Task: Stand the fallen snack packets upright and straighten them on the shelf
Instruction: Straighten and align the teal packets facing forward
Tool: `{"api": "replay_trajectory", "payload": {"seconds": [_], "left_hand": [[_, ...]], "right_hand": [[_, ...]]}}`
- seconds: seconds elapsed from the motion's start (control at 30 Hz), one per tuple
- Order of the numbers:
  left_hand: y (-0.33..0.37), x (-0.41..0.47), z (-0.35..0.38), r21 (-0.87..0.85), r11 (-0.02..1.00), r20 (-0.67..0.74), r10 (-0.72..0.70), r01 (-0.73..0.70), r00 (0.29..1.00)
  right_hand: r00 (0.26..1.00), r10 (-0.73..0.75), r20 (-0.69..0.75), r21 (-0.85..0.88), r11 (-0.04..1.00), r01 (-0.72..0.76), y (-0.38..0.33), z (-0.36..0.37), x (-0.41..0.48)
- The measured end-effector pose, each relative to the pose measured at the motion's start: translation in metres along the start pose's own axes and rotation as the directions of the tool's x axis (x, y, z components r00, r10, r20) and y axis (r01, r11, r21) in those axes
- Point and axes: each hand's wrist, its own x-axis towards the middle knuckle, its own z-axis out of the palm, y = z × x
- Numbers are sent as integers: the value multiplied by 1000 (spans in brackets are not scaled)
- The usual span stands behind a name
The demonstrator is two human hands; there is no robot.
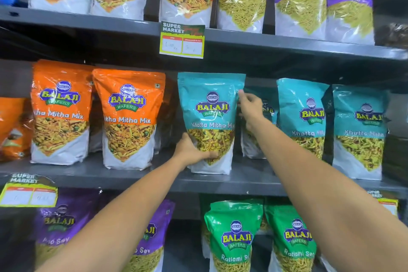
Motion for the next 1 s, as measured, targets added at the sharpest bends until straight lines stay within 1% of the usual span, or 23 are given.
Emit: {"api": "replay_trajectory", "payload": {"seconds": [0.1,0.2,0.23,0.3,0.33,0.4,0.43,0.5,0.57,0.6,0.7,0.77,0.87,0.93,1.0], "left_hand": [[1,1,-2,12,1000,2,-3,3,1000],[1,2,0,20,1000,3,-4,4,1000],[0,2,0,22,1000,1,-6,6,1000],[-2,3,-1,15,1000,5,-18,18,1000],[-3,4,-2,-12,1000,19,-28,28,999],[-1,6,-9,-166,985,51,-47,55,998],[1,9,-13,-274,960,22,-50,54,999],[11,18,-25,-440,898,-121,-56,-3,991],[23,28,-38,-487,872,-223,-69,-50,972],[27,32,-43,-495,867,-243,-73,-58,967],[34,43,-54,-501,865,-229,-103,-26,968],[36,49,-60,-473,880,-231,-90,-31,969],[40,58,-66,-421,905,-257,-52,-64,965],[40,60,-66,-440,896,-269,-71,-57,960],[34,56,-64,-450,890,-277,-58,-76,959]], "right_hand": [[1000,-4,0,-12,1000,4,-7,2,14],[998,-19,-63,5,1000,19,-9,2,23],[996,-20,-84,21,1000,21,-9,2,25],[997,-15,-79,73,997,21,-5,3,24],[999,-16,-52,98,995,21,0,3,23],[998,-8,56,94,996,2,12,0,11],[992,15,128,55,998,-22,20,-4,1],[956,79,284,-24,997,-75,45,-12,-23],[901,126,415,-76,992,-104,73,-15,-43],[885,140,444,-91,990,-111,83,-15,-49],[894,127,429,-10,991,-136,98,-9,-55],[899,123,421,18,989,-144,97,-8,-56],[903,104,417,20,992,-124,96,-6,-59],[909,89,408,6,995,-101,95,-4,-61],[909,95,405,-28,995,-92,93,-2,-61]]}}
